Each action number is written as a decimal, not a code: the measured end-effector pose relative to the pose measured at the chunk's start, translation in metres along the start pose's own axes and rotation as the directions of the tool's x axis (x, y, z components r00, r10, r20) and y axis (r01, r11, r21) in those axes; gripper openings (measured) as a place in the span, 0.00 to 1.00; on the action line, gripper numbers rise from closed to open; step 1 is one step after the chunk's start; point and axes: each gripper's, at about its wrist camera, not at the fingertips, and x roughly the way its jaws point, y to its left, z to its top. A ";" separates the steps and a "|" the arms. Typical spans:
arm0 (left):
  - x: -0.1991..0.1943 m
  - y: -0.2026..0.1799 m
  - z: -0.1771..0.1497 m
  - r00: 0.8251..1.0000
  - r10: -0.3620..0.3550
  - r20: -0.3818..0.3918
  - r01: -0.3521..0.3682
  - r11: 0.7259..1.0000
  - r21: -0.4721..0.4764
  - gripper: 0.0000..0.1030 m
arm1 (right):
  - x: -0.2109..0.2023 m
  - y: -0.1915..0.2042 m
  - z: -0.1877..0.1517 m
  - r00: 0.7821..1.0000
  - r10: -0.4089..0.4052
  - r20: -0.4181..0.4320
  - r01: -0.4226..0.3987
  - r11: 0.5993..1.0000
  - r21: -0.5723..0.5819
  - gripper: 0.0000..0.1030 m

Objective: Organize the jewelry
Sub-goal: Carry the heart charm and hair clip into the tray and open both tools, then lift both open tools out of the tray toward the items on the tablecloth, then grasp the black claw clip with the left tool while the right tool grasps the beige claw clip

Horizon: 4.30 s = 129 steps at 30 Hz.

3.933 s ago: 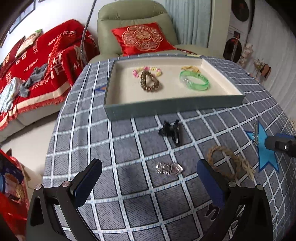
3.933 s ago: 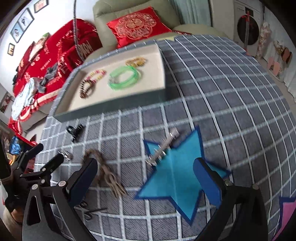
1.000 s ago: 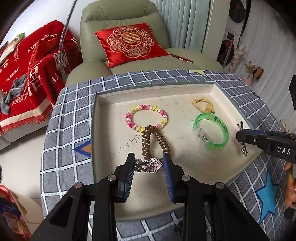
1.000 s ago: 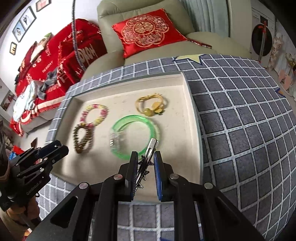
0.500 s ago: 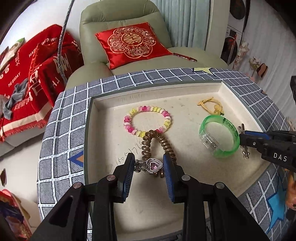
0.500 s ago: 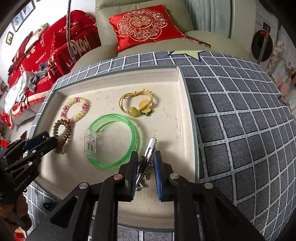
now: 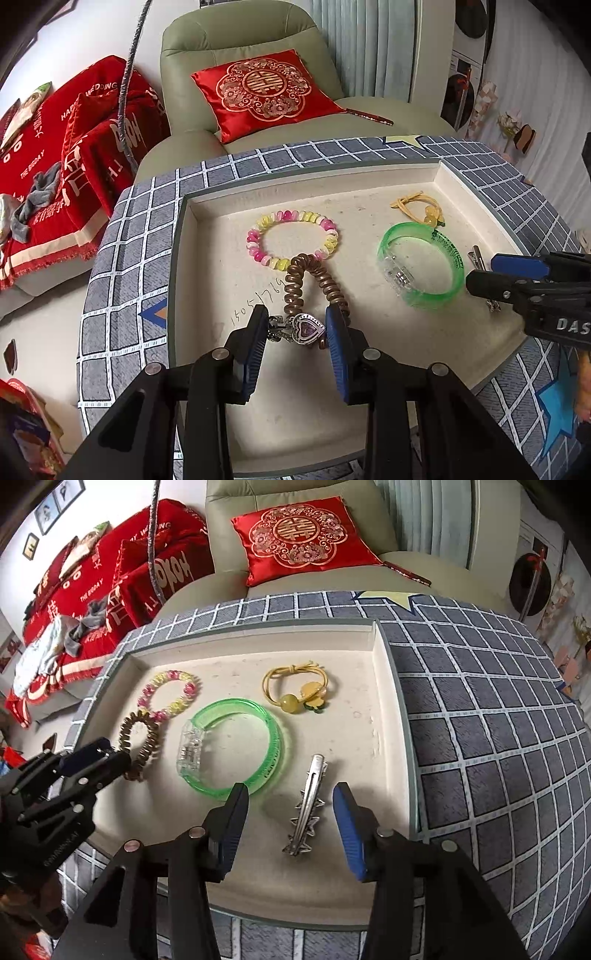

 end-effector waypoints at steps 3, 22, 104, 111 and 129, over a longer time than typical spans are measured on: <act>-0.002 -0.001 -0.001 1.000 0.014 0.007 -0.014 1.000 -0.002 0.45 | -0.008 -0.001 0.001 1.000 0.026 0.017 -0.027 0.999 0.024 0.53; -0.018 0.003 0.004 0.997 0.052 0.055 -0.050 0.998 -0.045 1.00 | -0.030 -0.002 -0.001 0.998 0.043 0.051 -0.046 0.997 0.057 0.54; -0.050 -0.028 -0.099 0.998 -0.004 -0.065 -0.001 0.996 -0.086 0.89 | -0.074 0.053 -0.169 0.998 -0.053 -0.046 0.040 0.967 -0.250 0.66; -0.051 -0.034 -0.095 0.998 -0.021 -0.060 0.017 0.998 -0.064 0.74 | -0.074 0.064 -0.167 0.998 -0.035 -0.043 0.021 0.956 -0.292 0.41; -0.068 -0.033 -0.098 0.994 -0.106 -0.034 0.103 0.992 -0.075 0.36 | -0.086 0.059 -0.167 0.999 -0.024 -0.028 0.016 0.967 -0.254 0.20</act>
